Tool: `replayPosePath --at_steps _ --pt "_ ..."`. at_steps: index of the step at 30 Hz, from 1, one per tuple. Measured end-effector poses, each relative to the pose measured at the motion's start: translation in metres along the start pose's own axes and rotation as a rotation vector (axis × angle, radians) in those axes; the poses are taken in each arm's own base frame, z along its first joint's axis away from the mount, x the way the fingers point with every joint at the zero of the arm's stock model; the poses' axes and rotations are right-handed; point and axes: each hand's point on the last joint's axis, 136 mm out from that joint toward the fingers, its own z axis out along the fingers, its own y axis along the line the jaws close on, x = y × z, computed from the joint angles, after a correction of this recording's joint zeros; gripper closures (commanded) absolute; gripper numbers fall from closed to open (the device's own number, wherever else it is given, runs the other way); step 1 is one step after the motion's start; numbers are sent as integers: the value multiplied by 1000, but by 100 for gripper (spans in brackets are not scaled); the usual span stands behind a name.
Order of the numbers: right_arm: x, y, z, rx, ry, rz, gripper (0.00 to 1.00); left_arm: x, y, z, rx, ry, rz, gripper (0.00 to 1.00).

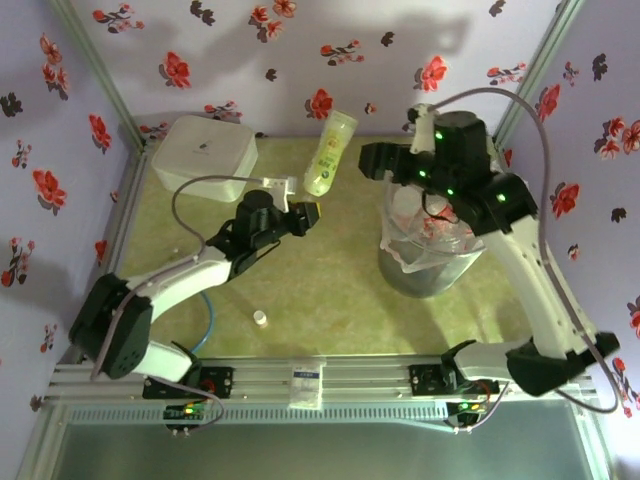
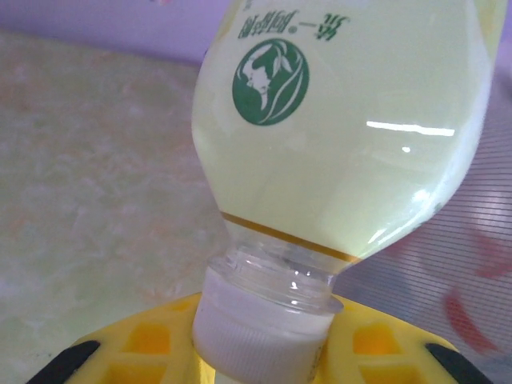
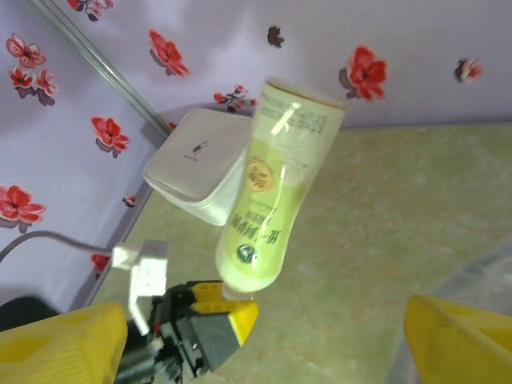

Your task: Put the plastic bottles in the bin

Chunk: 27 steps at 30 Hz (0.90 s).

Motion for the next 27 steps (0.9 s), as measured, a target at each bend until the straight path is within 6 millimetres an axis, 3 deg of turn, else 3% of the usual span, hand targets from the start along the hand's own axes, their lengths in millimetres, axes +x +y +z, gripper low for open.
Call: replayPosePath --at_steps 5,10,13,18,24,27 --pt "6 -1 43 5 68 27 5 -9 -23 -32 73 -59 91 80" --pt "9 9 70 -60 99 71 4 -8 -32 -41 96 -65 139 80" --pt "2 20 75 -116 81 86 5 -4 -32 -40 98 -59 154 80" --pt "-4 25 74 -138 56 98 18 5 -31 -40 99 -43 160 80" --pt "-9 19 74 -114 36 98 12 7 -39 -40 123 -46 172 80" --pt "-12 11 73 -96 23 107 17 11 -46 -40 145 -40 188 80"
